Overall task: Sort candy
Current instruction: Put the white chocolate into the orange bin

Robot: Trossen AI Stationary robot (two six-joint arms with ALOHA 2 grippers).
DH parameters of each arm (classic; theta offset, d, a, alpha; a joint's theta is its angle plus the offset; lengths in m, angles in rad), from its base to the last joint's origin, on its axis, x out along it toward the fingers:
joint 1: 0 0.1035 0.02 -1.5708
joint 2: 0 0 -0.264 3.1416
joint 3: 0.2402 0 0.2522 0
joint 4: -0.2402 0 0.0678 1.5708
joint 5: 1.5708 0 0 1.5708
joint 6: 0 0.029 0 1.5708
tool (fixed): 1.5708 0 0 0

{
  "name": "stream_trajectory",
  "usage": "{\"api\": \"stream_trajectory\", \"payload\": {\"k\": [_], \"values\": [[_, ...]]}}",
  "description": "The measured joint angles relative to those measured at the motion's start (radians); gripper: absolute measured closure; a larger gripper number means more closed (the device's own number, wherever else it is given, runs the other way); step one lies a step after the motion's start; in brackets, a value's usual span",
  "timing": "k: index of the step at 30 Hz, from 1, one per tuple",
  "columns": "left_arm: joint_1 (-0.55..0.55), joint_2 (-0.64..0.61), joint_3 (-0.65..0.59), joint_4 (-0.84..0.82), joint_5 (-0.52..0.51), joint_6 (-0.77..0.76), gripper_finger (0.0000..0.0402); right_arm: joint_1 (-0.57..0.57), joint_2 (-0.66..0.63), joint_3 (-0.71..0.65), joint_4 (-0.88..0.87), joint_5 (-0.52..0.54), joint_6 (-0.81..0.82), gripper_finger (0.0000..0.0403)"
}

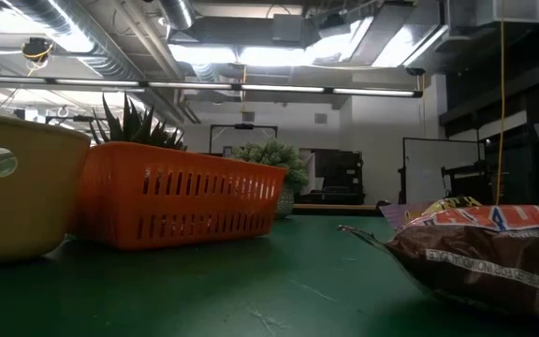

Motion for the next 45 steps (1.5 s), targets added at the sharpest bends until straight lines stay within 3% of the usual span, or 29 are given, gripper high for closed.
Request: {"api": "stream_trajectory", "payload": {"k": [14,22,35,39,45], "values": [[0.087,0.000,0.000,0.003,0.000,0.061,0.0239,-0.004,0.000,-0.154,0.160,0.130,-0.007,0.0165],[0.107,0.000,0.000,0.002,0.000,0.061,0.0239,-0.004,0.001,-0.215,0.308,0.141,-0.010,0.0165],[0.124,0.000,0.000,0.003,0.002,0.061,0.0239,-0.002,0.135,-0.213,0.305,0.167,-0.010,0.0165],[0.134,0.000,0.000,0.005,0.002,0.061,0.0239,-0.002,0.137,-0.212,0.296,0.175,-0.011,0.0188],[0.144,0.000,0.000,0.007,0.002,0.062,0.0239,-0.004,0.141,-0.186,0.255,0.175,-0.060,0.0267]]}}
